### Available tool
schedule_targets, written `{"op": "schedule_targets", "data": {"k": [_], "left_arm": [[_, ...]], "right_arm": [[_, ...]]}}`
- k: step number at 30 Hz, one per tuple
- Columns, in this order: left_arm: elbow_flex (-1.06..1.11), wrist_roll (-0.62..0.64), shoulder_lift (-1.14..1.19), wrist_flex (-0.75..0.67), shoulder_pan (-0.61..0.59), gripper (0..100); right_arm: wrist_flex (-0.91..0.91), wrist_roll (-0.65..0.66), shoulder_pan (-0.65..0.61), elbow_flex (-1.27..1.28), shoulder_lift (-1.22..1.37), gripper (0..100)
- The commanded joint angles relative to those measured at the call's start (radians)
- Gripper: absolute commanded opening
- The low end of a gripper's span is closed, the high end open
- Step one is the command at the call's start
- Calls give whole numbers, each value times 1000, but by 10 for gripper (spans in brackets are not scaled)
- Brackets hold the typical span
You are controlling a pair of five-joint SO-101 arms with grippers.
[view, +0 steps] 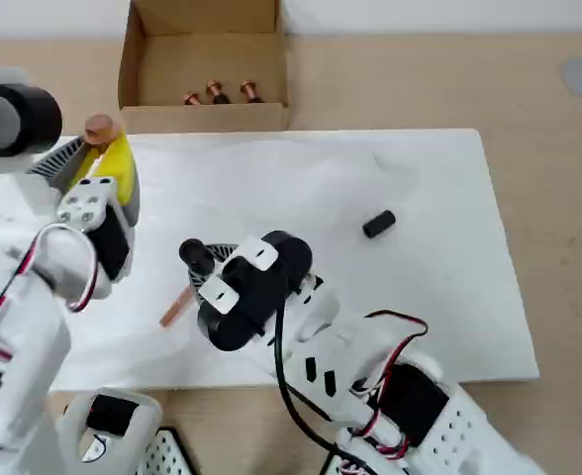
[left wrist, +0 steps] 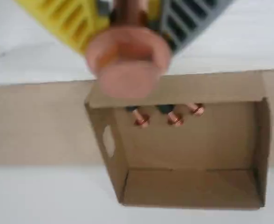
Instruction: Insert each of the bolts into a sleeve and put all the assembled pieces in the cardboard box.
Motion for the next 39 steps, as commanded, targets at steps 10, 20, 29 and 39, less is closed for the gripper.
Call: {"op": "schedule_targets", "data": {"k": [10,20,29,39], "left_arm": [[430,172,-160,-270,129,6],[273,164,-252,-242,206,6],[147,163,-245,-60,212,6],[155,164,-249,-14,213,6]], "right_arm": [[-68,-9,-18,18,-25,10],[-64,-32,-18,54,-31,10],[-64,-80,-16,54,-25,10],[-64,-80,-15,48,-25,10]]}}
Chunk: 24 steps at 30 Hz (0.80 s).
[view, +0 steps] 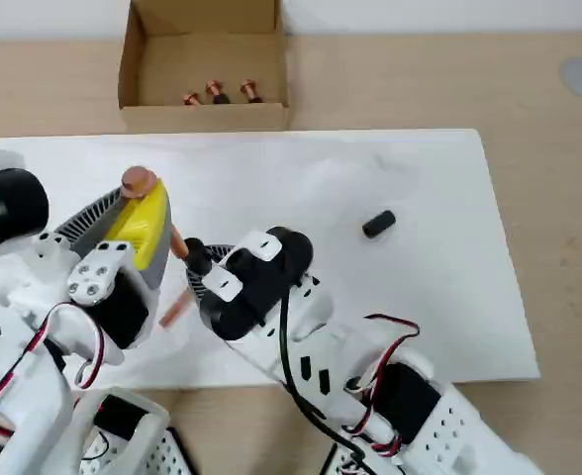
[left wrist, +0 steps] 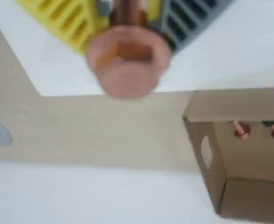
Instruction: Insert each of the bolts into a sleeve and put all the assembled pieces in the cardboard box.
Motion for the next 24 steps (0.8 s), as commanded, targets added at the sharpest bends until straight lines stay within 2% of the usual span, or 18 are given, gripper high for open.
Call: {"op": "schedule_targets", "data": {"k": [1,21,24], "left_arm": [[-41,-5,4,3,17,6],[46,-3,7,-8,17,7],[81,-2,2,-63,17,7]], "right_arm": [[-28,-9,-15,-10,-18,10],[-29,-9,-15,-12,-18,10],[-29,-9,-15,-12,-18,10]]}}
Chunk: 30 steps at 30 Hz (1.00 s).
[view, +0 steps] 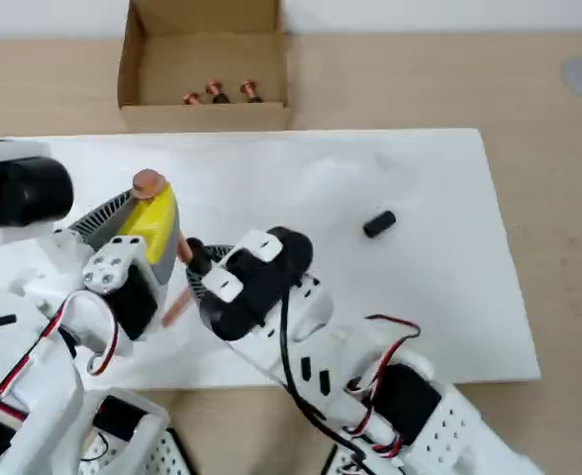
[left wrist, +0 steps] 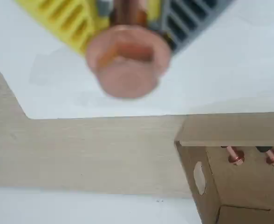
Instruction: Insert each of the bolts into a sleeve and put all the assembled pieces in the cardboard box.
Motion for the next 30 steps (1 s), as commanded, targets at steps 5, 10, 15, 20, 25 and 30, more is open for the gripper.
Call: {"op": "schedule_targets", "data": {"k": [5,10,15,20,25,30], "left_arm": [[120,-3,-2,-158,15,7],[153,-5,-2,-178,15,7],[143,-40,-4,-144,15,7],[51,-54,-4,-11,17,7],[-46,-91,-2,81,17,7],[-86,-155,5,169,43,33]], "right_arm": [[-26,-9,-15,-12,-18,10],[-25,-9,-15,-12,-21,10],[-25,-9,-15,-12,-18,10],[-28,-40,21,-16,-18,10],[-23,-137,111,-61,-5,10],[-23,-138,150,-107,82,10]]}}
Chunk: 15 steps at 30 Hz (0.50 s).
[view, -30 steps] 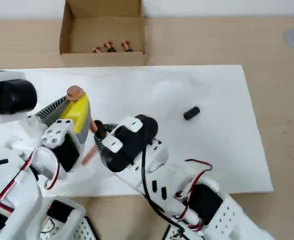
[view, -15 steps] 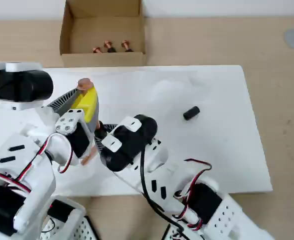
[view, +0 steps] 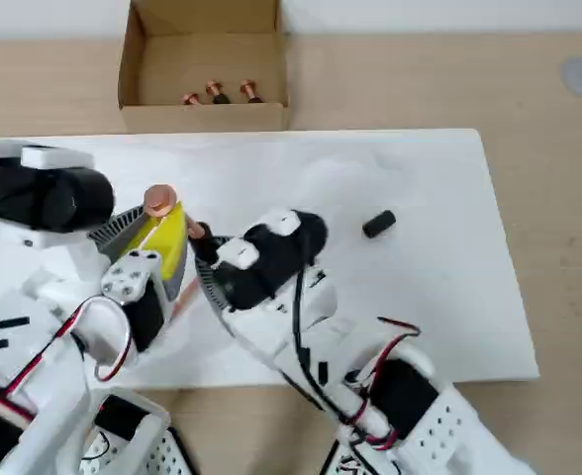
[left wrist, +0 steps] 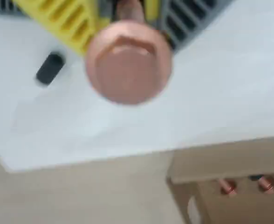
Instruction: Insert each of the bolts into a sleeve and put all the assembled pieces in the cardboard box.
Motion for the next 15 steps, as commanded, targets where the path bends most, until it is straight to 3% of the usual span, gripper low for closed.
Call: {"op": "schedule_targets", "data": {"k": [1,6,15], "left_arm": [[-68,-29,-2,54,51,56],[-61,-29,-2,107,138,120],[-66,-29,-2,103,138,122]], "right_arm": [[-23,-18,68,-105,51,10],[-23,-18,68,-166,122,10],[-25,-18,68,-176,151,10]]}}
